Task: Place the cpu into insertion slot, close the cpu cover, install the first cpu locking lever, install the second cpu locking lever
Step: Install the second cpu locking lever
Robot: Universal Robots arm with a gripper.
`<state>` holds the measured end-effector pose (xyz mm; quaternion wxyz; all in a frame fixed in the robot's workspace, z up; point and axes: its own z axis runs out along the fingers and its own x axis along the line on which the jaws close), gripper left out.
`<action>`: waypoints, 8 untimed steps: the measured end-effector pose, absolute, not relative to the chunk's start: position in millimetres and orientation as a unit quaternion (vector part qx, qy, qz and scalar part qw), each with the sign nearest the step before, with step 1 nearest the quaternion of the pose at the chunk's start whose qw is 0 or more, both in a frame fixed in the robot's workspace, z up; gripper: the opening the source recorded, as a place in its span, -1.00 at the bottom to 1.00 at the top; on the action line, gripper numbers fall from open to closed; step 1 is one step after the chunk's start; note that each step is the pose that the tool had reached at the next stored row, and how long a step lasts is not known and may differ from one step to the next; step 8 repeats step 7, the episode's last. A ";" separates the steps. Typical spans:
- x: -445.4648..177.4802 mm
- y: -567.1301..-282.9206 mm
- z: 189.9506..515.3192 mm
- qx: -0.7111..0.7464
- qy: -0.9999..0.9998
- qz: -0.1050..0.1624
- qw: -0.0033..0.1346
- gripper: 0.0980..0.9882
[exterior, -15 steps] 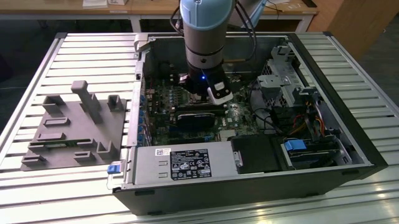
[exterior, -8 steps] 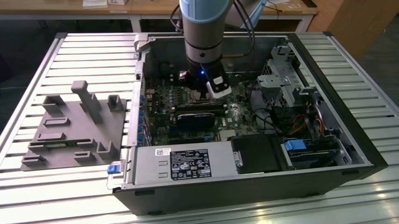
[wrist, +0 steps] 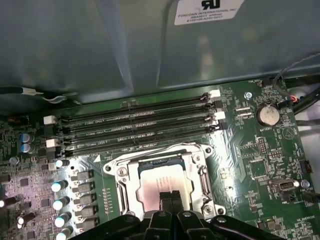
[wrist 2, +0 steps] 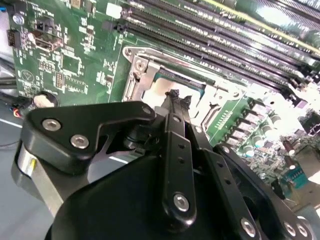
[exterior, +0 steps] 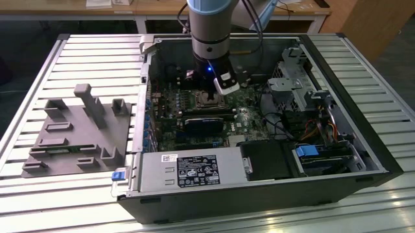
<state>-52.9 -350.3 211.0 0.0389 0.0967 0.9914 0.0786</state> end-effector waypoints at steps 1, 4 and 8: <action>-52.8 -349.4 211.0 0.097 0.992 0.077 0.039 -0.99; -52.8 -349.0 211.0 0.097 0.992 0.075 0.039 -0.99; -52.8 -349.0 211.0 0.097 0.992 0.075 0.039 -0.99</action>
